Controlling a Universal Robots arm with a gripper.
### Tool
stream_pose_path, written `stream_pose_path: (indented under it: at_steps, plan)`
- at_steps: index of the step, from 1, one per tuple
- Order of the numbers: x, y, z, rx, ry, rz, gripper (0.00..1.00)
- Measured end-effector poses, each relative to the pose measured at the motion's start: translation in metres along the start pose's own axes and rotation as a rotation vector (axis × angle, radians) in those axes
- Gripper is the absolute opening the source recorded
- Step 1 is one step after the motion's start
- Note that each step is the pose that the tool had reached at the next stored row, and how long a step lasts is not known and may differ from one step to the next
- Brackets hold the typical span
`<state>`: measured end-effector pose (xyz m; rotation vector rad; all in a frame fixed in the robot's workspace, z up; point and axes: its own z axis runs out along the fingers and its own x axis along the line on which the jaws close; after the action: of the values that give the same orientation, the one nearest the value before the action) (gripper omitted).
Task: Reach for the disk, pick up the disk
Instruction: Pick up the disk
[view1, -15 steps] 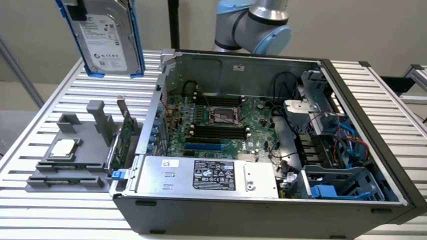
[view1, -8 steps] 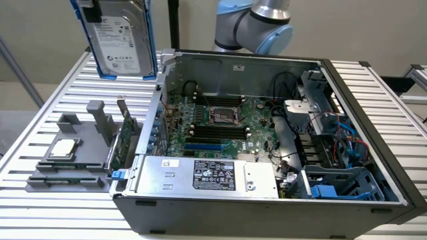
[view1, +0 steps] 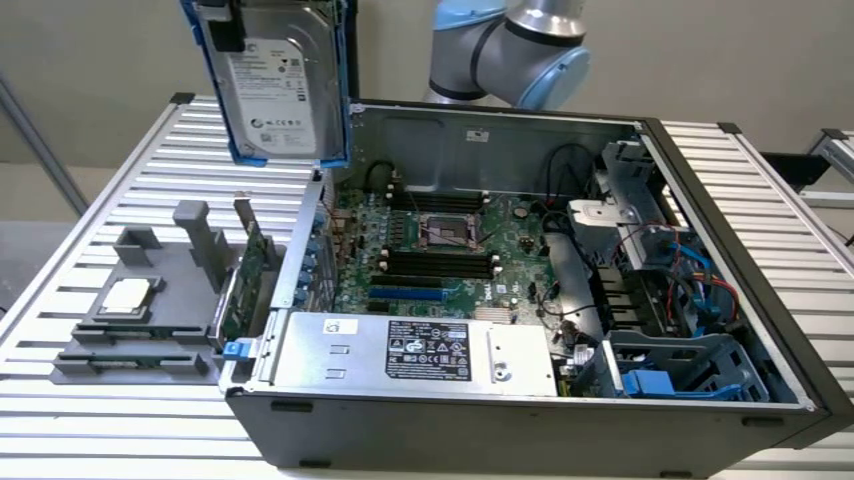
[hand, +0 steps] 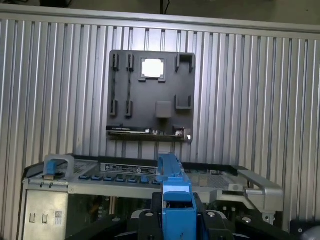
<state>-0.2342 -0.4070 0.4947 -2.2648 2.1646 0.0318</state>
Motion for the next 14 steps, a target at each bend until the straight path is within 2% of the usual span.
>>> stream_pose_path:
  at_steps: [14]
  plan:
    - [0.024,-0.0625,-0.0015,-0.007,-0.0004,0.0,0.33]
